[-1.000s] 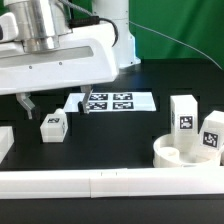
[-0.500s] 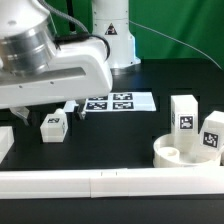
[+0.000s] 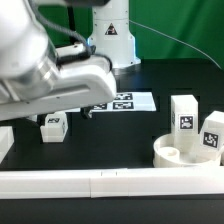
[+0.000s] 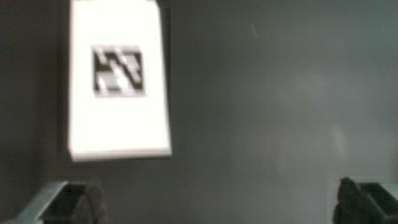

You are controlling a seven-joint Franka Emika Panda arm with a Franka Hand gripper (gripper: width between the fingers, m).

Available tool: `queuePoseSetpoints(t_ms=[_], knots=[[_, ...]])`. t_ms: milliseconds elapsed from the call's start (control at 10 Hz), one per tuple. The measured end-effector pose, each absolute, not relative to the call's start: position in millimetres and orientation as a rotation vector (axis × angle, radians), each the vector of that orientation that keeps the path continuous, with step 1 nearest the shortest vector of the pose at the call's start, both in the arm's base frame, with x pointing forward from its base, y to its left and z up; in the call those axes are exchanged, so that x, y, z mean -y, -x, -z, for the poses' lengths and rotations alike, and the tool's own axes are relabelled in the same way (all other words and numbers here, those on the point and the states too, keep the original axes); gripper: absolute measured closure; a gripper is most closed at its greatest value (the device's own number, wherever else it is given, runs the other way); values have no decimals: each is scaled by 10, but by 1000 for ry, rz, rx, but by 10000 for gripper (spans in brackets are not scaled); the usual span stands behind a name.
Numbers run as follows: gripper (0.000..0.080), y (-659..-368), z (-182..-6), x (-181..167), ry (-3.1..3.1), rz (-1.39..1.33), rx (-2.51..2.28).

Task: Assemble stool

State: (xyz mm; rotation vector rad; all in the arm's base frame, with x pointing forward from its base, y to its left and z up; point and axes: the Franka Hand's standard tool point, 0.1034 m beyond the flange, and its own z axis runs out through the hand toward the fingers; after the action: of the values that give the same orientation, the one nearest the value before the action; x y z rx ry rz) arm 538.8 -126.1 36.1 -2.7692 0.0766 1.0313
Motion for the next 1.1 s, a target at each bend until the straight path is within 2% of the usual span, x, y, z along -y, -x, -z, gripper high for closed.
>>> queuePoseSetpoints(t_ms=[200,600,800,1100], knots=[[150,-5424,-309,1374,2788,-1050,-74],[150,-5395,-298,1375,2786,-1070,-76],[150,-5156,-296,1423,2760,-1346,-148],[150,-5122,-274,1382,2723,-1420,-177]])
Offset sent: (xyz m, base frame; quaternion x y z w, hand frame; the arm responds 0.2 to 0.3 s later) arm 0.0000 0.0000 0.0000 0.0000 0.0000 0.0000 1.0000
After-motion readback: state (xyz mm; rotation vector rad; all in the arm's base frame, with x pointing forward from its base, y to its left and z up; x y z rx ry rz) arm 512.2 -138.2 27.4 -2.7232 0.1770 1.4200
